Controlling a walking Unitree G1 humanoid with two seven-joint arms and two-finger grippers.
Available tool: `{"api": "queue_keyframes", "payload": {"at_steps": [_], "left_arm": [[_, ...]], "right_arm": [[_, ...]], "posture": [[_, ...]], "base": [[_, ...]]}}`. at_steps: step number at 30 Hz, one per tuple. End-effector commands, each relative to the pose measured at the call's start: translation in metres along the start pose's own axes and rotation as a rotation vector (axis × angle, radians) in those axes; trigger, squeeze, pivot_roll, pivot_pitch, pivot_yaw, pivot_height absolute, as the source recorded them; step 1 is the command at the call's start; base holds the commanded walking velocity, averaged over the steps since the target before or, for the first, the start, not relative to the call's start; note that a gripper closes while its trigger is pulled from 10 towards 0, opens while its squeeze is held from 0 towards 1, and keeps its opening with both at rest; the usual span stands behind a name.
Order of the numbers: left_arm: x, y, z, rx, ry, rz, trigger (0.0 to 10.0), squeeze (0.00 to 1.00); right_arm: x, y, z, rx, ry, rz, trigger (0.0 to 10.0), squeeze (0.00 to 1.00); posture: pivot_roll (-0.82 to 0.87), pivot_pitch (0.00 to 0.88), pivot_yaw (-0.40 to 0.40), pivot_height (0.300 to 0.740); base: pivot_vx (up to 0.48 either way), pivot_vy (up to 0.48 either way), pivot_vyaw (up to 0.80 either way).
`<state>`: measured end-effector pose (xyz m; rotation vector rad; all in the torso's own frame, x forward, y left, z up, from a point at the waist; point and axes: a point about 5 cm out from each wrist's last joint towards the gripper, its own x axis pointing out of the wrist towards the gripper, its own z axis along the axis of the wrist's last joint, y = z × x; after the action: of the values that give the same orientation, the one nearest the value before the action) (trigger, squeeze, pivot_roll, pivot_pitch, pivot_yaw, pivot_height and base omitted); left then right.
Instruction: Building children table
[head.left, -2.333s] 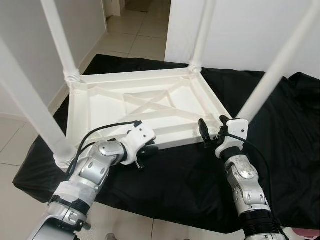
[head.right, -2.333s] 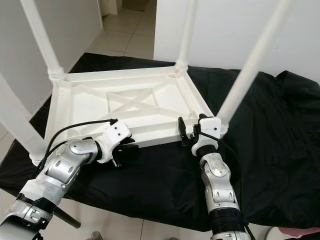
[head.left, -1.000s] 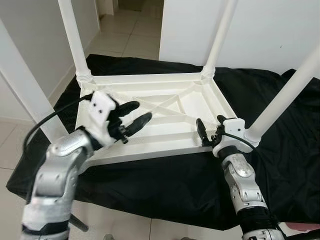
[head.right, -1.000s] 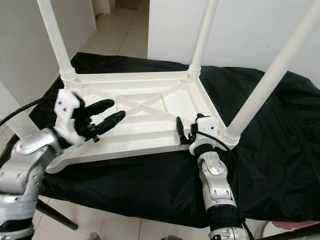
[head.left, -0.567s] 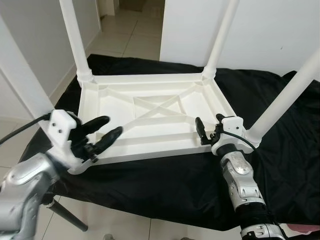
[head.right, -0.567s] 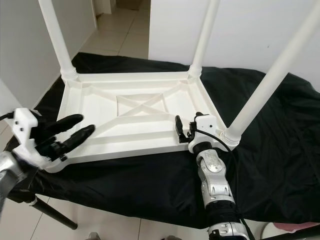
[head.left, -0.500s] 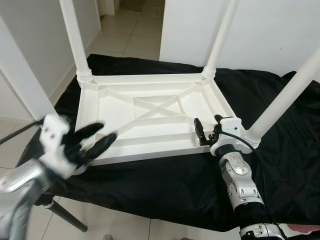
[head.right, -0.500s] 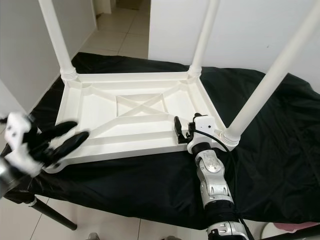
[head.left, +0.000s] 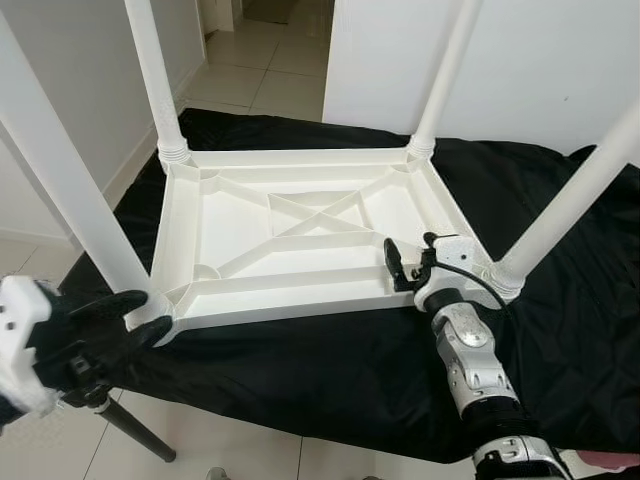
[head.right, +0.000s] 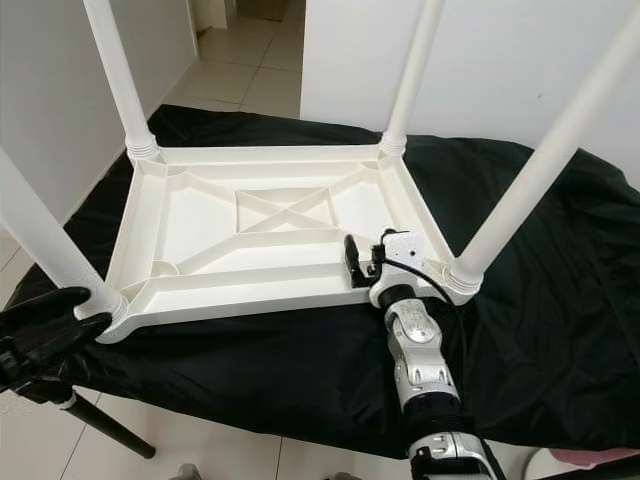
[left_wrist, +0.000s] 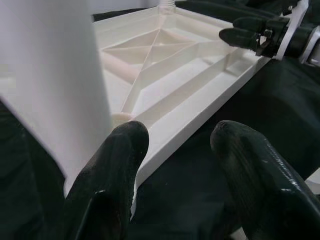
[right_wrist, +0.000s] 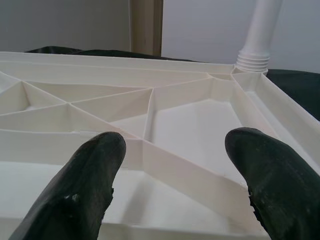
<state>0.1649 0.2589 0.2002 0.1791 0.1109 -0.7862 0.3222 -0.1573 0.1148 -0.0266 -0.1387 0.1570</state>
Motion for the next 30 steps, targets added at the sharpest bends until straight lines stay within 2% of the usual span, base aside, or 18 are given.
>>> {"api": "queue_keyframes", "payload": {"at_steps": [1, 2, 9, 14, 15, 16, 17, 18, 21, 23, 24, 27, 30], "left_arm": [[-0.004, 0.000, 0.006, 0.028, -0.004, -0.008, 10.0, 0.00], [-0.010, 0.004, 0.007, 0.030, 0.014, 0.014, 10.0, 0.00], [-0.023, 0.014, 0.002, 0.030, 0.055, 0.046, 10.0, 0.00], [-0.031, 0.035, -0.002, 0.062, 0.106, 0.120, 10.0, 0.00], [-0.031, 0.035, -0.002, 0.062, 0.106, 0.120, 10.0, 0.00], [-0.034, 0.046, -0.006, 0.084, 0.149, 0.134, 10.0, 0.00], [-0.035, 0.050, -0.007, 0.096, 0.169, 0.135, 10.0, 0.00], [-0.035, 0.050, -0.007, 0.096, 0.169, 0.135, 10.0, 0.00], [-0.032, 0.067, -0.009, 0.128, 0.192, 0.167, 10.0, 0.00], [-0.031, 0.070, -0.009, 0.136, 0.193, 0.175, 10.0, 0.00], [-0.028, 0.079, -0.007, 0.160, 0.188, 0.197, 10.0, 0.00], [-0.025, 0.087, -0.006, 0.169, 0.188, 0.216, 10.0, 0.00], [-0.010, 0.114, 0.000, 0.245, 0.196, 0.283, 10.0, 0.00]], "right_arm": [[0.000, 0.000, -0.002, 0.003, 0.002, 0.004, 10.0, 0.00], [0.001, 0.000, -0.003, 0.003, 0.004, 0.007, 10.0, 0.00], [0.002, 0.001, -0.004, 0.000, 0.003, 0.014, 10.0, 0.00], [-0.002, 0.002, -0.008, -0.003, 0.010, 0.014, 10.0, 0.00], [-0.002, 0.002, -0.008, -0.003, 0.010, 0.014, 10.0, 0.00], [-0.005, 0.002, -0.010, -0.004, 0.011, 0.013, 10.0, 0.00], [-0.005, 0.002, -0.010, -0.005, 0.011, 0.013, 10.0, 0.00], [-0.005, 0.002, -0.010, -0.005, 0.011, 0.013, 10.0, 0.00], [-0.007, 0.000, -0.011, -0.012, 0.011, 0.012, 10.0, 0.00], [-0.008, 0.000, -0.011, -0.014, 0.011, 0.011, 10.0, 0.00], [-0.009, -0.001, -0.011, -0.015, 0.009, 0.009, 10.0, 0.00], [-0.010, -0.002, -0.011, -0.015, 0.007, 0.008, 10.0, 0.00], [-0.016, -0.002, -0.011, -0.024, 0.005, 0.011, 10.0, 0.00]], "posture": [[0.17, 0.004, -0.041, 0.740], [0.17, 0.004, -0.044, 0.740], [0.18, 0.001, -0.044, 0.740], [0.17, 0.000, -0.042, 0.740], [0.17, 0.000, -0.042, 0.740], [0.16, 0.000, -0.039, 0.740], [0.16, 0.000, -0.039, 0.740], [0.16, 0.000, -0.039, 0.740], [0.14, 0.000, -0.031, 0.740], [0.14, 0.000, -0.031, 0.740], [0.13, 0.000, -0.029, 0.740], [0.13, 0.000, -0.029, 0.740], [0.11, 0.000, -0.024, 0.740]], "base": [[0.000, 0.000, 0.00], [0.000, 0.000, 0.00], [0.000, 0.000, 0.00], [0.000, 0.000, 0.00], [0.000, 0.000, 0.00], [0.000, 0.000, 0.00], [0.000, 0.000, 0.00], [0.000, 0.000, 0.00], [0.000, 0.000, 0.00], [0.000, 0.000, 0.00], [0.000, 0.000, 0.00], [0.000, 0.000, 0.00], [0.000, 0.000, 0.00]]}}
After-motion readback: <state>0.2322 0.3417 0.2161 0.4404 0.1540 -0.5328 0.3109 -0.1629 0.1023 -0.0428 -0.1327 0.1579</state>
